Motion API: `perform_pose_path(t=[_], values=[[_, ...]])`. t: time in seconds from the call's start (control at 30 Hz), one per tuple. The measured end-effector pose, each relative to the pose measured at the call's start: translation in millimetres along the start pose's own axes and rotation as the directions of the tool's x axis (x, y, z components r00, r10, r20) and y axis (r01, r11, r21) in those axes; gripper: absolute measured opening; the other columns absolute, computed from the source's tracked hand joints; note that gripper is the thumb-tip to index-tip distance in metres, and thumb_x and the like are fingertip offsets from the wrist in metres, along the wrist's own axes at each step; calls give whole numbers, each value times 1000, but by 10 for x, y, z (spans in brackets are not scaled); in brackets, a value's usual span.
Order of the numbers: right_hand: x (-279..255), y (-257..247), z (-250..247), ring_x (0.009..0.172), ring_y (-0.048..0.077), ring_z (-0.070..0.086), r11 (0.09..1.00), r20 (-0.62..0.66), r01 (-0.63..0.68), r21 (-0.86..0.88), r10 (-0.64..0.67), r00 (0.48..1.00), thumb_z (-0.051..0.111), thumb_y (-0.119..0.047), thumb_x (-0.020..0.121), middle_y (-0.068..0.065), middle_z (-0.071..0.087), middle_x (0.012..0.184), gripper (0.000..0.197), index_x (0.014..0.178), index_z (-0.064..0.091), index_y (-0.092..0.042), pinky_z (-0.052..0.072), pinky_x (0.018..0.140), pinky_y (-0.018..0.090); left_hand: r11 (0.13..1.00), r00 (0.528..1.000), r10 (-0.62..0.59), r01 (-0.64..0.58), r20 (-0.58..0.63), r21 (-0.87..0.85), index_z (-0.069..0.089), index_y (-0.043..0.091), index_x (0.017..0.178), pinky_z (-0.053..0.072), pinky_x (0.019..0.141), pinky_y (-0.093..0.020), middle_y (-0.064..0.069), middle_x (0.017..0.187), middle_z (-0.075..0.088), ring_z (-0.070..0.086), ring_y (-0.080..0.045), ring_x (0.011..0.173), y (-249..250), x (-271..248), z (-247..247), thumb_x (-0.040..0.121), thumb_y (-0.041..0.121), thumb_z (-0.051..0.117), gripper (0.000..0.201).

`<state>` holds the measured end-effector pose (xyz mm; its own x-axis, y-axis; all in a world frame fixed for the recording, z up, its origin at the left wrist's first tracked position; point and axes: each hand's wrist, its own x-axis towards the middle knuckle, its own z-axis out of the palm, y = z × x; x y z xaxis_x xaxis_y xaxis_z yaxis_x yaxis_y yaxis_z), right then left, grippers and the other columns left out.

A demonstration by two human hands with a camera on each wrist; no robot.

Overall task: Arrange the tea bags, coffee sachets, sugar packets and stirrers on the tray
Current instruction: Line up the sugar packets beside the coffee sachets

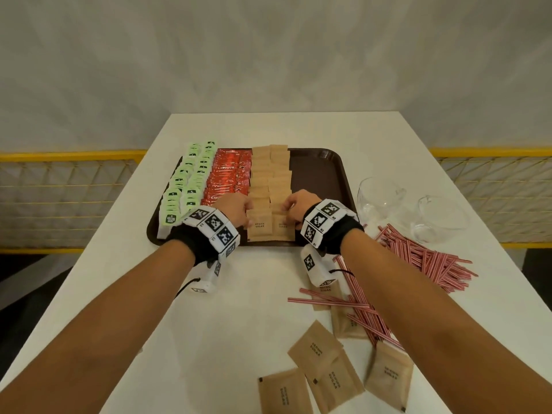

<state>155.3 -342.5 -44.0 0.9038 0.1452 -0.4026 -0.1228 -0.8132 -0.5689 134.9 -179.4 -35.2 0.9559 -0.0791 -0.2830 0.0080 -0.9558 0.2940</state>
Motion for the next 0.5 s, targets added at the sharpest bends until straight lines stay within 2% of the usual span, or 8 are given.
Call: perform_pose_path(t=[0.1,0.13,0.2,0.27,0.37,0.43,0.5], values=[[46,-20,3,87,21,56,1000,-20,5,-19,-6,1000,66,-5,84,7,58,98,26,110,66,-11,52,70,26,999,1000,2,-1,-25,34,58,11,115,46,87,-32,-9,113,63,58,-24,104,20,32,18,80,16,71,38],[51,-21,7,85,19,55,999,-27,7,-34,-8,1000,65,-6,85,8,60,101,26,110,66,-11,50,68,25,999,999,4,-3,-38,40,56,11,116,47,87,-33,-10,113,61,57,-25,104,32,32,29,80,16,71,39],[88,1,24,84,18,54,998,-38,4,-59,-6,999,63,-6,87,9,63,111,25,111,65,-11,49,75,26,998,997,21,-16,-72,63,53,12,121,46,89,-34,-11,117,58,56,-26,106,65,16,58,84,15,66,39],[114,19,46,90,21,58,996,-52,7,-88,-11,999,62,-7,87,9,62,117,23,109,66,-12,47,79,25,996,995,58,-52,-81,72,49,15,126,42,92,-34,-10,124,51,52,-26,111,98,-28,99,85,17,62,43],[182,28,100,112,27,54,988,-102,-28,-150,13,995,66,-15,84,7,52,125,18,101,66,-22,46,91,31,983,994,109,-110,11,150,42,20,136,38,99,-34,-8,133,39,44,-28,122,118,-95,168,78,29,72,66],[217,22,123,119,31,45,982,-143,-66,-178,40,989,66,-17,84,10,43,129,20,103,65,-24,42,100,38,972,993,110,-118,52,205,44,18,136,37,101,-35,-10,133,39,42,-28,123,122,-94,192,78,31,73,66],[243,20,130,121,32,42,981,-160,-85,-174,57,986,66,-17,85,11,42,129,21,105,65,-23,40,100,39,967,994,93,-105,65,232,48,16,133,37,101,-35,-10,132,42,43,-28,123,133,-56,203,79,31,72,61]])
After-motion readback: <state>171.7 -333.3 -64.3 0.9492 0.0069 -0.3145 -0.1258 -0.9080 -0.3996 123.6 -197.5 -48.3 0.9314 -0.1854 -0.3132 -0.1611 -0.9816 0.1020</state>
